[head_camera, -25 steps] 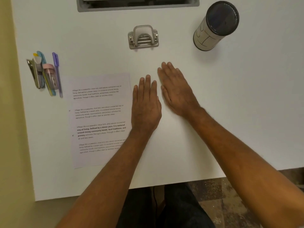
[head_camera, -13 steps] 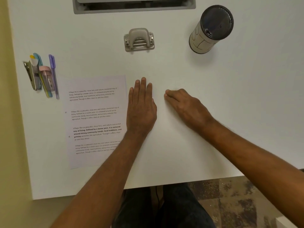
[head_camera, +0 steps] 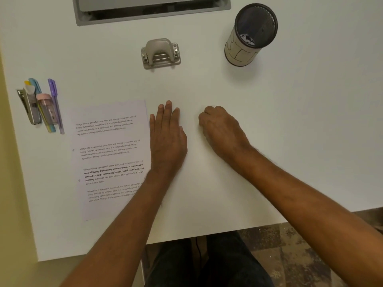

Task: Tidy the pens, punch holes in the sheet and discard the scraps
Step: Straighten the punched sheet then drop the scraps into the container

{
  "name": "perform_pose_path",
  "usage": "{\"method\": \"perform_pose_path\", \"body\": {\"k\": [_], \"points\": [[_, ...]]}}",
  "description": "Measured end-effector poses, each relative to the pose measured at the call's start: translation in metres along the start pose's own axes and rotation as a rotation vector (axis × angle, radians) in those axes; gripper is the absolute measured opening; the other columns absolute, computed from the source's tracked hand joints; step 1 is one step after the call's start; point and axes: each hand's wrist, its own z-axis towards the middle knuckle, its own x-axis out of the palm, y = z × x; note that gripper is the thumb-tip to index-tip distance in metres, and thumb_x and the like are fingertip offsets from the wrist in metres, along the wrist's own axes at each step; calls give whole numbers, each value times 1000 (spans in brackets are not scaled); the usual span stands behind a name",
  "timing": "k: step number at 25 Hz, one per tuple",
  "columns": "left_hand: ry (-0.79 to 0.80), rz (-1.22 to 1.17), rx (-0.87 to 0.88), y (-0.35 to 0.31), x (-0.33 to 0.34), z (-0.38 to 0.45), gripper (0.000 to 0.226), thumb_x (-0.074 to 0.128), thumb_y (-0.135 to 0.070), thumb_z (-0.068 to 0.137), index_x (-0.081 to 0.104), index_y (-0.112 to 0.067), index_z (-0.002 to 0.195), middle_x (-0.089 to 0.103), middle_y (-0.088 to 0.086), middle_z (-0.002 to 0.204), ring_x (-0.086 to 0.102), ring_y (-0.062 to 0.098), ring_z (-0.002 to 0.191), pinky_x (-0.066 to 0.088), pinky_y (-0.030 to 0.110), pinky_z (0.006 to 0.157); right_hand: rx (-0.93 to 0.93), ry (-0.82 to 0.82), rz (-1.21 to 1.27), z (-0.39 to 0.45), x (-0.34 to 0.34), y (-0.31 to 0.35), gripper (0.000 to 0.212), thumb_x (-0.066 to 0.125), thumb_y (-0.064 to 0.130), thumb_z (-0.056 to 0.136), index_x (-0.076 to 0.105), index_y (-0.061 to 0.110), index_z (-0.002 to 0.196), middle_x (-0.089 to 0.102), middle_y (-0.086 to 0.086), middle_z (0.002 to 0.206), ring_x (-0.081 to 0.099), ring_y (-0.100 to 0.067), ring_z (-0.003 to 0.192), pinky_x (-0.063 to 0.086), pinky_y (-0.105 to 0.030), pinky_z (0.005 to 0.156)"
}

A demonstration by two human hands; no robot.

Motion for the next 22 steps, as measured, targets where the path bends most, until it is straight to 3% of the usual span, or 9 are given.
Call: {"method": "perform_pose_path", "body": {"k": [3,5,7,9,12,15,18,22], "points": [[-65,-58,-52,-10,-10,12,48,43,-15,104,44,-6,151,42,12,160,34,29,153,16,50,129,440,51,518,11,-24,-11,13,70,4,86,76,15,85,72,8,88,67,-11,81,56,-28,73],[-148,-205,-79,-24,-18,33,45,47,-17,104,48,-6,148,51,9,153,43,26,146,23,46,127,650,38,884,14,-47,-22,16,75,2,85,79,16,87,76,5,86,70,-7,79,58,-24,78],[-188,-398,-109,-42,-29,66,43,52,-21,103,51,-9,144,55,6,146,48,22,138,34,40,122,721,-20,1162,16,-74,-27,16,73,-6,88,77,10,89,76,-1,83,71,-8,75,61,-22,81],[-152,-538,-108,-60,-37,102,47,61,-25,99,51,-12,143,55,4,144,52,21,133,43,40,114,713,-104,1269,20,-104,-33,18,71,-10,88,75,7,87,75,1,75,72,-8,72,62,-22,81],[-24,-590,12,-83,-39,147,71,75,-31,88,45,-9,148,51,7,148,52,24,133,45,41,112,627,-270,1169,40,-145,-50,22,74,-8,84,76,14,84,76,5,72,72,-11,74,62,-27,85],[105,-613,58,-103,-31,176,98,84,-41,78,33,-10,155,42,7,155,45,23,140,42,43,116,510,-414,768,68,-167,-69,23,75,4,78,78,27,80,76,13,77,72,-4,77,62,-25,84],[188,-657,72,-119,-23,193,110,88,-42,73,26,-11,158,38,7,159,40,23,145,39,39,120,430,-363,389,90,-164,-80,22,69,7,85,80,24,94,73,15,89,68,0,82,57,-13,80],[153,-722,89,-125,-11,205,115,90,-43,68,28,-8,157,45,7,154,46,22,141,43,41,117,322,-266,181,101,-153,-87,24,62,9,93,80,18,106,76,-1,109,70,-15,98,60,-34,89]]}}
